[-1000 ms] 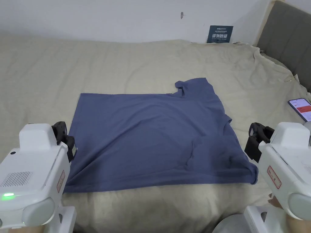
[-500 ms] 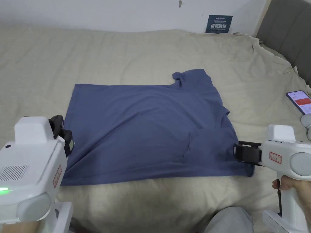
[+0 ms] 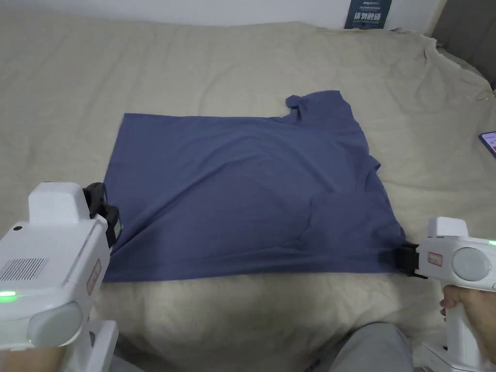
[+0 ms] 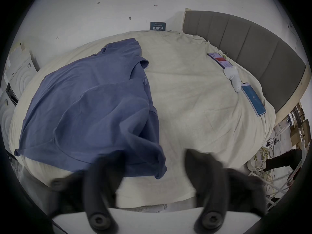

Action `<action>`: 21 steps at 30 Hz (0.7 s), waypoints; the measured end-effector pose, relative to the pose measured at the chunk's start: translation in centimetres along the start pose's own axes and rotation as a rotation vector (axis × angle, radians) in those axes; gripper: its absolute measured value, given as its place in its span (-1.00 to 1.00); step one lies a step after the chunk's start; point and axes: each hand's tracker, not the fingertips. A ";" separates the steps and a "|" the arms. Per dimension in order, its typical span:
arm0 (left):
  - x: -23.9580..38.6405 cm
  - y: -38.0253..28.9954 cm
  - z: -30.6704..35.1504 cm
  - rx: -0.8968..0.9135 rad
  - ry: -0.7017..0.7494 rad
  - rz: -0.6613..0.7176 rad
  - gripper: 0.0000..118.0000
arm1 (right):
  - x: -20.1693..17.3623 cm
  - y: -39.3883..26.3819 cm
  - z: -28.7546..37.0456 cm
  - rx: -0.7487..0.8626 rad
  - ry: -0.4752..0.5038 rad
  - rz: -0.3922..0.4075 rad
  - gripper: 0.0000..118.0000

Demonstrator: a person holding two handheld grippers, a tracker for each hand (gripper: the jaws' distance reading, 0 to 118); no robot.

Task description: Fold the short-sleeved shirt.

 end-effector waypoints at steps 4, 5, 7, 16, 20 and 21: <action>-0.4 -0.1 -0.3 -0.033 0.016 0.006 -1.00 | 0.2 -0.3 0.4 0.011 0.044 -0.022 -0.94; -0.6 -0.1 -0.5 -0.050 0.023 0.010 -0.85 | 0.2 -0.4 0.6 0.015 0.056 -0.023 -0.94; -1.1 -0.1 -1.2 -0.089 0.048 0.017 -0.08 | 0.3 -0.4 1.2 0.031 0.053 -0.015 -0.94; -5.5 0.8 -2.9 -0.292 0.061 0.050 0.95 | 1.0 0.1 3.7 0.093 0.086 -0.014 -0.94; -7.4 -0.9 -4.1 -0.480 0.022 0.056 0.96 | 1.1 0.2 3.7 0.099 0.088 -0.016 -0.94; -7.6 -1.5 -4.4 -0.533 0.018 0.034 0.96 | 1.1 0.2 3.7 0.100 0.086 -0.016 -0.94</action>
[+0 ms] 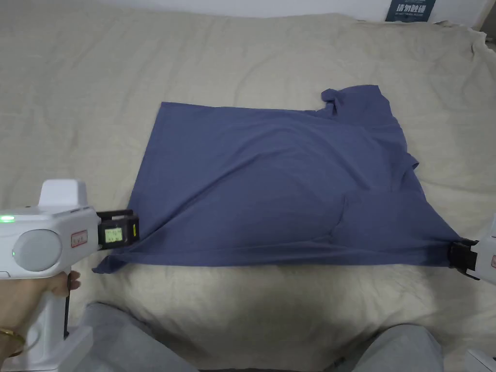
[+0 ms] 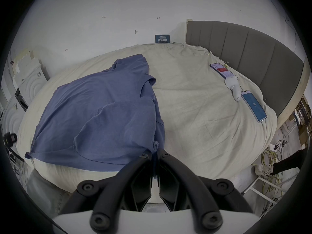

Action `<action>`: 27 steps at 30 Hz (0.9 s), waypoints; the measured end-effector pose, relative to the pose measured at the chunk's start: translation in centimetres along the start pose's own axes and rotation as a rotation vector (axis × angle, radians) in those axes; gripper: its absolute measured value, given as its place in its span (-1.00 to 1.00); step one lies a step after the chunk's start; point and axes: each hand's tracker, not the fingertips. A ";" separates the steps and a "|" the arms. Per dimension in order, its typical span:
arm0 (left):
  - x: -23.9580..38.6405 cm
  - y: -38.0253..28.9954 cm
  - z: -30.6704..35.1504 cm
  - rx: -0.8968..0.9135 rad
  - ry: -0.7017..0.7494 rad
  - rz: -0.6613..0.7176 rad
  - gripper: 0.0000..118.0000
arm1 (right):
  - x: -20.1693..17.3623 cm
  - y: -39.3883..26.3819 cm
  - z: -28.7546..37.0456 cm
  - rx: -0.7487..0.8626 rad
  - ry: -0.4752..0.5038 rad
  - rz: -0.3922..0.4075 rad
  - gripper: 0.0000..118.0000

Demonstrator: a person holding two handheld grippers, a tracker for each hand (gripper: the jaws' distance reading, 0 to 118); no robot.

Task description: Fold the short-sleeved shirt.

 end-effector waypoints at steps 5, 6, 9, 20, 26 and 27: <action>0.3 -2.5 -3.0 -0.143 -0.004 -0.073 0.90 | -0.2 -0.1 -0.2 -0.011 -0.009 -0.005 -0.94; 0.4 -2.7 -3.5 -0.153 -0.011 -0.067 0.80 | -0.2 -0.1 -0.3 -0.013 -0.010 -0.007 -0.94; 1.1 -3.2 -4.3 -0.150 0.008 -0.078 -0.41 | -0.2 -0.2 -0.3 -0.017 -0.016 -0.008 -0.94; 0.0 -1.5 -2.1 -0.021 -0.057 0.058 -1.00 | 0.5 0.3 0.3 -0.025 0.007 -0.053 -0.94; -0.1 2.9 0.4 0.140 -0.055 0.180 -1.00 | 1.0 3.1 1.7 0.007 0.030 -0.064 -0.94; 0.1 3.7 0.4 0.156 -0.042 0.179 -1.00 | 0.9 3.8 1.7 0.013 0.033 -0.067 -0.94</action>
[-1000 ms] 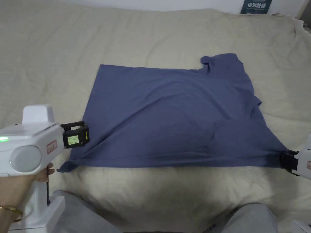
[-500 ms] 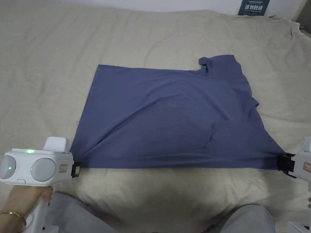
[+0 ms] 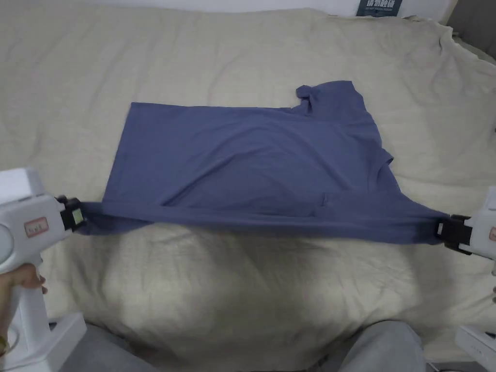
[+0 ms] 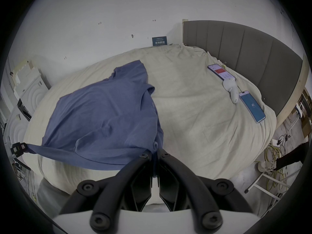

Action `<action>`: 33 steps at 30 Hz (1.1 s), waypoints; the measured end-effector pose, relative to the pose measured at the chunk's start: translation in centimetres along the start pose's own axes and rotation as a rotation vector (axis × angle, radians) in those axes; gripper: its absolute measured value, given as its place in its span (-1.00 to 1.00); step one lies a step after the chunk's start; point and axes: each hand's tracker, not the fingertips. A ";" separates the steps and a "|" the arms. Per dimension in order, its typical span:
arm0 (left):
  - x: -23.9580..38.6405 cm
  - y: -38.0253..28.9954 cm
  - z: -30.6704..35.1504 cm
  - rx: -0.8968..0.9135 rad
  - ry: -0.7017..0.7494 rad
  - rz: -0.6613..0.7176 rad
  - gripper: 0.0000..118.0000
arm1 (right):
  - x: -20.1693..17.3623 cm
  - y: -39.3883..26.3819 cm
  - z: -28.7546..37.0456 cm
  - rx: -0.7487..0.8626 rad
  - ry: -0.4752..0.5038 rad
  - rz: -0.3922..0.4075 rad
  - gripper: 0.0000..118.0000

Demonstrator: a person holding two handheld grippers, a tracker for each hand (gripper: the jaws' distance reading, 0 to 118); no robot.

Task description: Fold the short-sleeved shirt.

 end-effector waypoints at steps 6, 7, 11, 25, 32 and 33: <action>2.8 4.7 -3.3 0.032 0.041 -0.008 -1.00 | -1.6 5.9 -2.0 0.026 -0.021 0.005 -0.94; 3.2 5.3 -4.0 0.031 0.046 -0.007 -1.00 | -2.0 6.9 -2.8 0.019 -0.035 0.010 -0.94; 4.4 7.2 -7.4 0.014 0.070 -0.020 -1.00 | -3.1 10.4 -6.3 -0.011 -0.089 0.012 -0.94; 6.5 9.5 -20.8 -0.180 0.133 -0.165 -1.00 | -5.8 14.4 -20.1 -0.151 -0.194 0.015 -0.94; 5.4 8.9 -23.6 -0.228 0.194 -0.109 0.07 | -5.9 13.6 -22.0 -0.191 -0.206 -0.013 -0.86; 5.1 9.1 -23.4 -0.230 0.199 -0.113 0.43 | -5.7 13.8 -21.7 -0.181 -0.200 -0.037 -0.65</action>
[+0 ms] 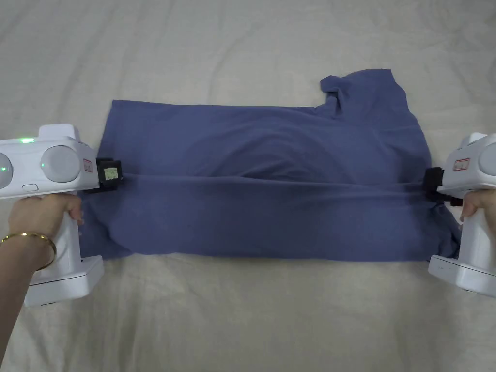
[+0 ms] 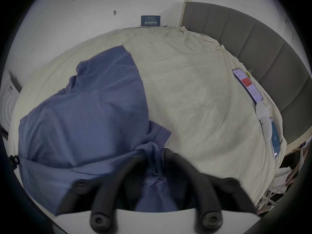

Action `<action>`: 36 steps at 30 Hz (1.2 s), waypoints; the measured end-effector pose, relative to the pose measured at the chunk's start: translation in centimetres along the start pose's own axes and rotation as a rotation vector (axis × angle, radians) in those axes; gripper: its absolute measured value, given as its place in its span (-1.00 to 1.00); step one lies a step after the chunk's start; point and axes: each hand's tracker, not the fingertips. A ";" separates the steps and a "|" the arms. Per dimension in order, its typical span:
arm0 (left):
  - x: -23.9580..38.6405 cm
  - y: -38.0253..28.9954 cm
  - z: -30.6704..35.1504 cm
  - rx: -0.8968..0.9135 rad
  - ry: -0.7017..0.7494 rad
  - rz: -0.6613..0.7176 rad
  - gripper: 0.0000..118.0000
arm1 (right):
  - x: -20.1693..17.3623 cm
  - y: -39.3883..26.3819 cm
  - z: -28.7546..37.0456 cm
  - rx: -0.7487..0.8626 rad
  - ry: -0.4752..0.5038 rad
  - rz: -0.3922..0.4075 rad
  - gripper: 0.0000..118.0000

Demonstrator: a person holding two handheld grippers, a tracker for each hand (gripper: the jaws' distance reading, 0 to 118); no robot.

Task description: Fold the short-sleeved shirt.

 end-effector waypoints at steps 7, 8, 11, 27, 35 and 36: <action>-4.0 1.5 7.1 0.245 -0.028 0.118 0.99 | 1.8 0.9 8.1 0.222 0.102 0.044 0.90; -4.4 1.4 8.5 0.292 -0.065 0.117 0.98 | 1.9 0.5 9.8 0.263 0.112 0.060 0.90; -4.7 -0.1 13.4 0.417 -0.122 0.068 0.99 | 2.6 -1.6 15.1 0.404 0.131 0.109 0.90; -2.7 -15.8 22.7 0.625 -0.152 0.001 0.33 | 3.5 -19.8 25.4 0.720 0.199 0.117 0.84; -2.3 -17.7 24.3 0.638 -0.199 -0.025 -0.93 | 4.3 -22.0 25.6 0.740 0.234 0.082 -0.86; -2.3 -17.7 24.5 0.647 -0.203 -0.023 -1.00 | 4.4 -22.0 25.7 0.742 0.230 0.082 -0.93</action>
